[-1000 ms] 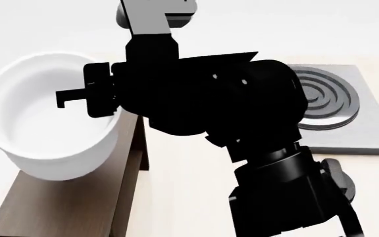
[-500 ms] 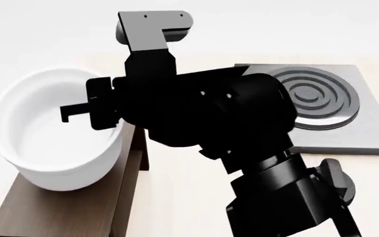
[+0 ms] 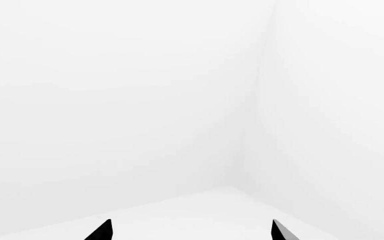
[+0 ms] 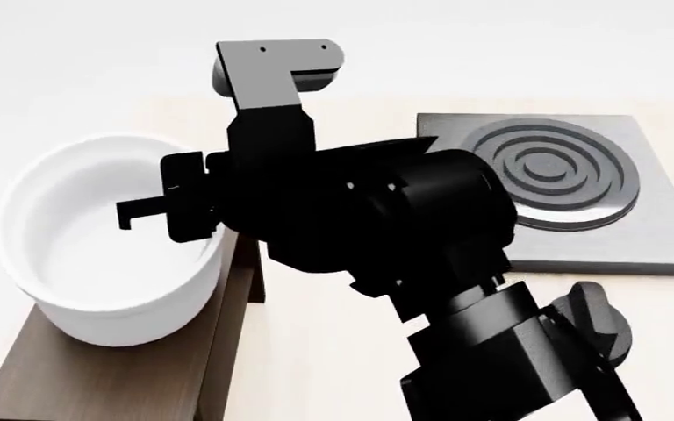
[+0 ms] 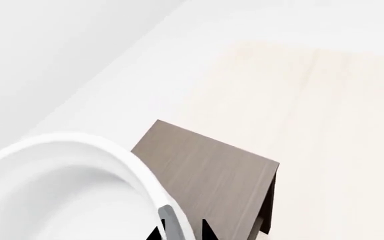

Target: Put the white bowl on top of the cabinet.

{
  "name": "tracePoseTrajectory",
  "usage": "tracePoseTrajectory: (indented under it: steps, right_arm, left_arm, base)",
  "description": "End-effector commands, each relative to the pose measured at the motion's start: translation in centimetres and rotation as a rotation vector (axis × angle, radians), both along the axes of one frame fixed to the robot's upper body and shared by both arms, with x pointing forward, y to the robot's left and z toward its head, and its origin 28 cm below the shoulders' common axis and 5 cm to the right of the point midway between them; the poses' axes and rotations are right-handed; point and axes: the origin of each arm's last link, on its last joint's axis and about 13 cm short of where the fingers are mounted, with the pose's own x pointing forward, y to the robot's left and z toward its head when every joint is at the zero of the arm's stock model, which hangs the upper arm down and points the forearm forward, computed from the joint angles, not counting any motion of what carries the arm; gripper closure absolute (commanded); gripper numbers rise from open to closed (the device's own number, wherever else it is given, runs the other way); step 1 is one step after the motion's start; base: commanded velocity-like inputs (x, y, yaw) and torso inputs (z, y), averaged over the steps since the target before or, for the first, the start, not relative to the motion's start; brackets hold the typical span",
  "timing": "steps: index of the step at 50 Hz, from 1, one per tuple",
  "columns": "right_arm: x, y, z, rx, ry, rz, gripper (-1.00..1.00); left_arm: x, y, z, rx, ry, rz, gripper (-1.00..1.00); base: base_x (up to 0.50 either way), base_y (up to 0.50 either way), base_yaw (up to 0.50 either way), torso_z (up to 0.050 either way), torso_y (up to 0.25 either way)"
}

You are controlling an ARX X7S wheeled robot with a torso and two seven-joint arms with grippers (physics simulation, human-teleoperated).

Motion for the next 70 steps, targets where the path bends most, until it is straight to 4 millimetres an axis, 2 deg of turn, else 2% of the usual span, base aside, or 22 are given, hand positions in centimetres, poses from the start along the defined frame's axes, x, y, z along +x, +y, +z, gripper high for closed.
tracePoseTrajectory:
  steps: [1, 11, 12, 29, 41, 51, 54, 66, 70]
  right_arm:
    - [0.1, 0.2, 0.1, 0.026, -0.026, 0.019, 1.00]
    - [0.2, 0.3, -0.2, 0.025, -0.022, 0.009, 1.00]
    - [0.2, 0.3, -0.2, 0.031, -0.026, 0.016, -1.00]
    - [-0.2, -0.2, 1.1, 0.041, -0.103, 0.003, -1.00]
    - [-0.5, -2.2, 2.6, 0.148, -0.230, -0.034, -1.00]
    - [-0.7, -4.2, 1.9, 0.185, -0.339, -0.193, -1.00]
    - [-0.8, -4.9, 1.2, 0.163, -0.390, -0.258, -1.00]
    - [-0.6, -7.3, -0.9, 0.161, -0.382, -0.374, -1.00]
    - [-0.6, -8.1, -1.7, 0.132, -0.435, -0.428, -1.00]
  left_arm:
    - [0.0, 0.0, 0.0, -0.001, -0.001, 0.002, -1.00]
    - [0.1, 0.0, -0.1, 0.000, 0.000, 0.001, -1.00]
    - [0.1, 0.0, -0.1, 0.001, 0.000, 0.001, -1.00]
    - [0.0, 0.0, 0.1, 0.001, -0.002, 0.000, -1.00]
    - [0.0, -0.1, 0.0, 0.005, -0.003, -0.003, -1.00]
    - [0.0, -0.2, 0.0, 0.008, -0.004, -0.007, -1.00]
    - [0.0, -0.1, 0.1, 0.007, -0.005, -0.006, -1.00]
    - [0.0, -0.1, 0.0, 0.009, -0.004, -0.003, -1.00]
    - [0.0, 0.0, 0.1, 0.007, -0.007, -0.001, -1.00]
  base:
    - [0.00, 0.00, 0.00, 0.000, 0.000]
    - [0.00, 0.00, 0.00, 0.000, 0.000]
    - [0.00, 0.00, 0.00, 0.000, 0.000]
    - [0.00, 0.00, 0.00, 0.000, 0.000]
    - [0.00, 0.00, 0.00, 0.000, 0.000]
    - [0.00, 0.00, 0.00, 0.000, 0.000]
    - [0.00, 0.00, 0.00, 0.000, 0.000]
    - [0.00, 0.00, 0.00, 0.000, 0.000]
    - [0.00, 0.00, 0.00, 0.000, 0.000]
